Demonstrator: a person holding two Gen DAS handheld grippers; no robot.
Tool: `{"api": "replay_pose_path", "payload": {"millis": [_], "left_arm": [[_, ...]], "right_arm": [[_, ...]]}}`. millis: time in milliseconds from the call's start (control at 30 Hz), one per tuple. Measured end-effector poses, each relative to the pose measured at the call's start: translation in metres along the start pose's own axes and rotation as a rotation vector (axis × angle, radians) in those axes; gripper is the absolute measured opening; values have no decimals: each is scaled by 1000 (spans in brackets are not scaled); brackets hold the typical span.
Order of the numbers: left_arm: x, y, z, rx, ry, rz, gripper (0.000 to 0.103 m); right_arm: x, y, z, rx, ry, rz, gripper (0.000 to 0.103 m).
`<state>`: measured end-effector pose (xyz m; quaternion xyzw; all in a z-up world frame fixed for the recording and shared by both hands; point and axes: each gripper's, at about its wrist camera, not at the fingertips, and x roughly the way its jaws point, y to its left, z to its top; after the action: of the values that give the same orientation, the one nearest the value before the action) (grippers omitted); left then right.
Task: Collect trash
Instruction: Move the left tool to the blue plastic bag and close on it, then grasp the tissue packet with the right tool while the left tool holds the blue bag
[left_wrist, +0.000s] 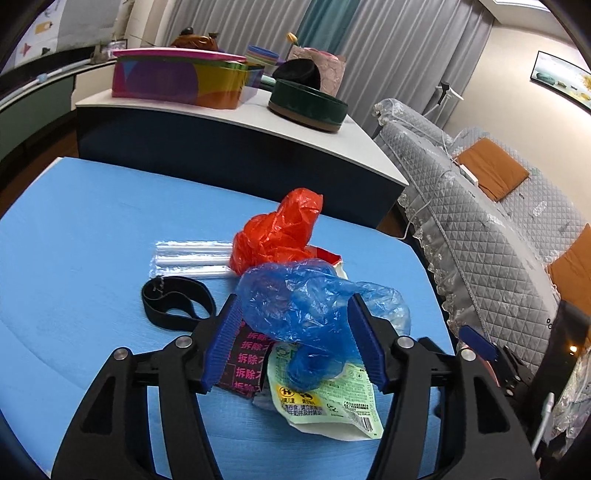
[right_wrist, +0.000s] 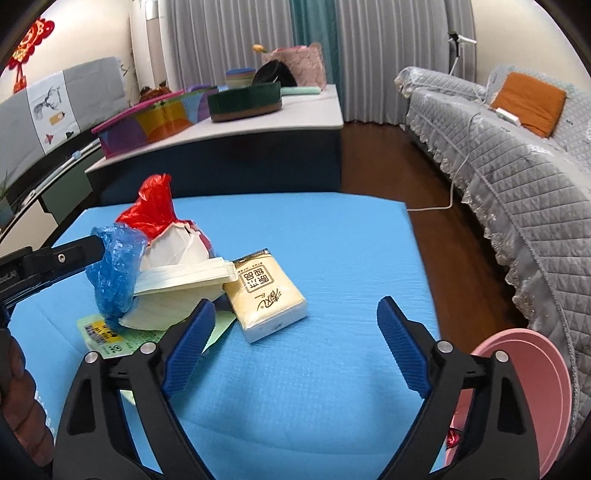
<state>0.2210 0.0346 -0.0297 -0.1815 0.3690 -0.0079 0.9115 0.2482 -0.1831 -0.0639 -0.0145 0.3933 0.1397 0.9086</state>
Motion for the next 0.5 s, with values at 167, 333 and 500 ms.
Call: {"api": "replay_pose_path", "payload": {"millis": [167, 333, 500], "left_arm": [[5, -6, -2, 26, 14, -17, 54], [9, -2, -2, 29, 30, -25, 27], [7, -4, -1, 56, 33, -1, 3]], "right_arm": [[16, 5, 3, -16, 32, 4, 90], [33, 8, 4, -22, 70, 6, 90], [45, 10, 3, -27, 107, 4, 90]]}}
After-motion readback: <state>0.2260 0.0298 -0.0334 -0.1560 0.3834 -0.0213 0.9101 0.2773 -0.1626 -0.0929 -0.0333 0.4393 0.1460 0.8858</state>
